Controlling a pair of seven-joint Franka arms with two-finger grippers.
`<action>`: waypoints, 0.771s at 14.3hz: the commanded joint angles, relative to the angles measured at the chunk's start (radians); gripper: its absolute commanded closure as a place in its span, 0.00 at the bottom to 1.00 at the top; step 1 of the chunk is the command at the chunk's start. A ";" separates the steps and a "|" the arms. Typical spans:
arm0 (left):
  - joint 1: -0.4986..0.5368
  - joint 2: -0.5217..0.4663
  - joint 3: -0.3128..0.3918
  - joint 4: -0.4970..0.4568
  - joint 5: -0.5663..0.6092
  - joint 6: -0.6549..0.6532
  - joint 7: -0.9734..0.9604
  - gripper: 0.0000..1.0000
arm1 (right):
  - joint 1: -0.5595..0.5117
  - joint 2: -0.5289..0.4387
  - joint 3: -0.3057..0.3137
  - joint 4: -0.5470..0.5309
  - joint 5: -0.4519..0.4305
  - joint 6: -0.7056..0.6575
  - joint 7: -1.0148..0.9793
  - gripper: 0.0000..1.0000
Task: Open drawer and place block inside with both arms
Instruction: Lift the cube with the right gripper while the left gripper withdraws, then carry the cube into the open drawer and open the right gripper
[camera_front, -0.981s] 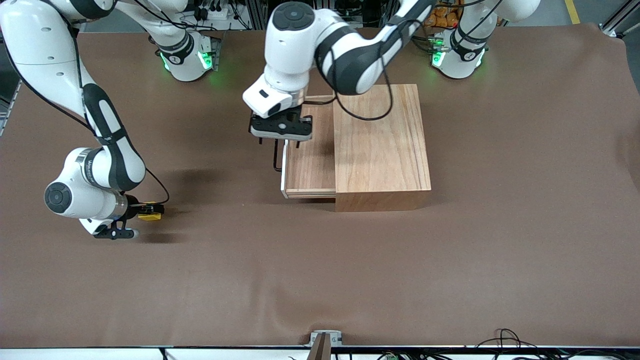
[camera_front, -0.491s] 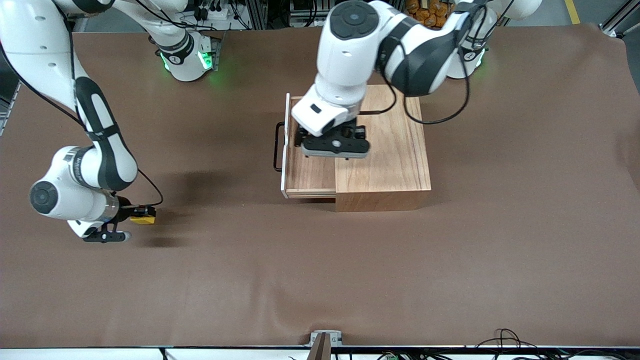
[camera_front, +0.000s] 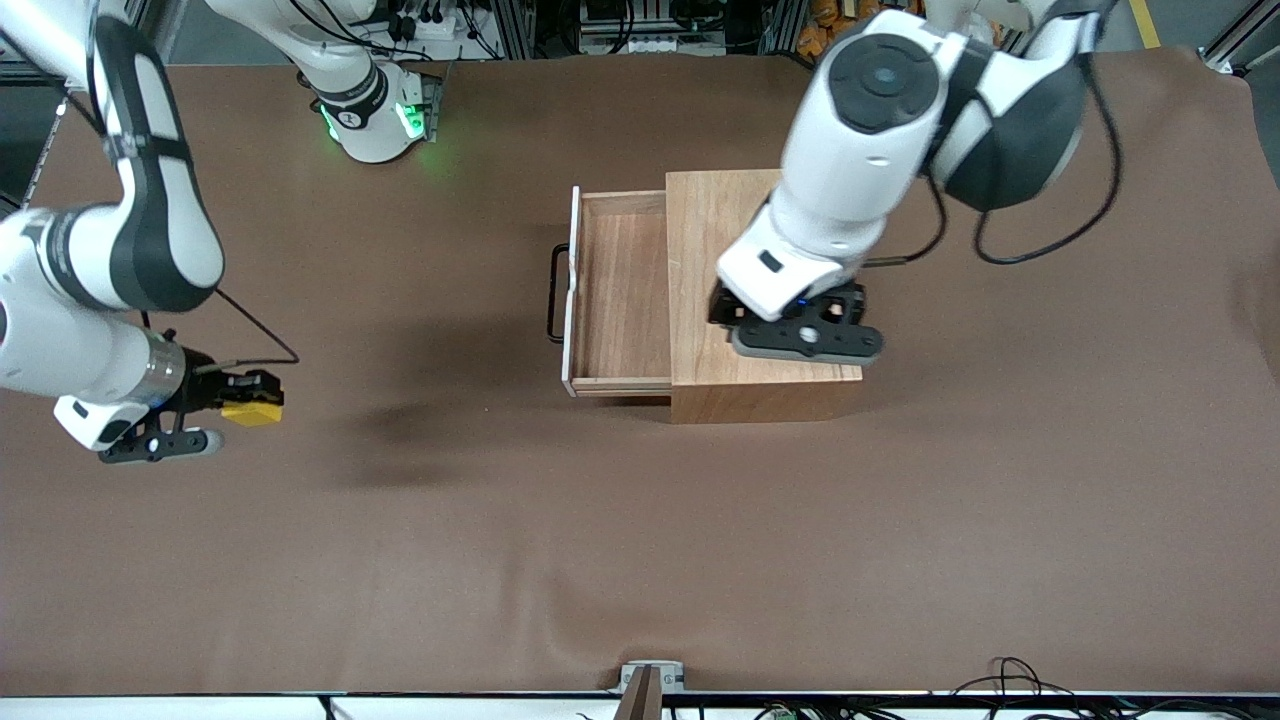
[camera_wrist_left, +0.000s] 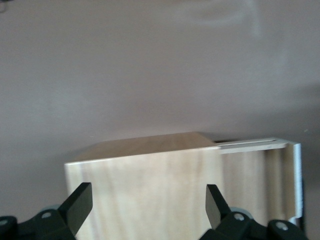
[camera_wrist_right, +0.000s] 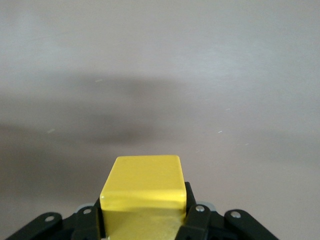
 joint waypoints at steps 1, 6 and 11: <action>0.066 -0.059 -0.005 -0.032 -0.004 -0.072 0.120 0.00 | 0.092 -0.007 -0.004 0.025 0.042 -0.052 0.048 0.92; 0.213 -0.115 -0.007 -0.035 -0.004 -0.163 0.313 0.00 | 0.337 0.002 -0.006 0.064 0.104 -0.052 0.285 0.92; 0.317 -0.200 -0.010 -0.051 -0.020 -0.260 0.299 0.00 | 0.541 0.069 -0.007 0.159 0.095 -0.046 0.483 0.92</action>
